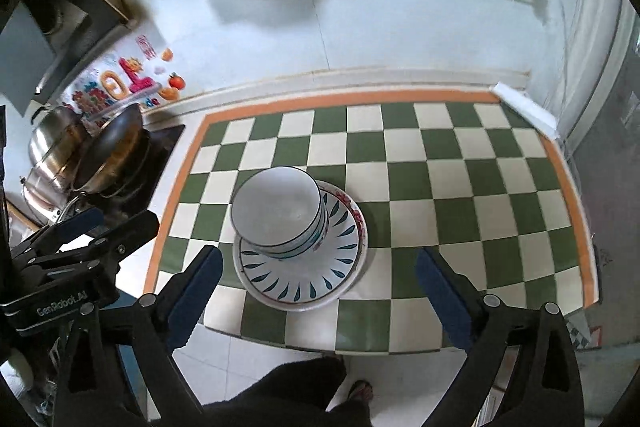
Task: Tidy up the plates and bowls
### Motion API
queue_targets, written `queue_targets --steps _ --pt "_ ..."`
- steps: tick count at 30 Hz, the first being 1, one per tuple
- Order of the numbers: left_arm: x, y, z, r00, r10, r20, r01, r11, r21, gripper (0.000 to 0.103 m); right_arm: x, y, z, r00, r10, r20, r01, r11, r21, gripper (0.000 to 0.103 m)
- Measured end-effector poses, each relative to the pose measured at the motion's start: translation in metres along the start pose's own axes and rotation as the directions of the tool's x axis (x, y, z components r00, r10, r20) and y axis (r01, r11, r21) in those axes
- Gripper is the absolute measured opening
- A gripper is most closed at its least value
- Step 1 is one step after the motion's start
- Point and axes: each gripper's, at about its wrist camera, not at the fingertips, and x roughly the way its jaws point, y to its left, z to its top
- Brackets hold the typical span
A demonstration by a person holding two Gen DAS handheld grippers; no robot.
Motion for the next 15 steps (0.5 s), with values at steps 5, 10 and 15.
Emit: queue_targets --steps 5,10,15 --pt "-0.050 -0.010 -0.024 0.998 0.014 0.054 -0.014 1.000 -0.006 0.103 -0.055 0.006 -0.022 0.998 -0.002 0.060 0.004 1.000 -0.026 0.100" --pt "-0.101 -0.015 -0.048 0.993 0.056 0.101 -0.056 0.998 0.001 0.103 -0.115 0.015 -0.049 0.993 0.015 0.113 -0.010 0.999 -0.049 0.101" --pt "-0.139 -0.013 -0.070 0.990 0.077 0.122 -0.077 0.997 -0.003 0.103 -0.162 0.027 -0.073 0.988 0.023 0.150 -0.014 0.998 -0.061 0.101"
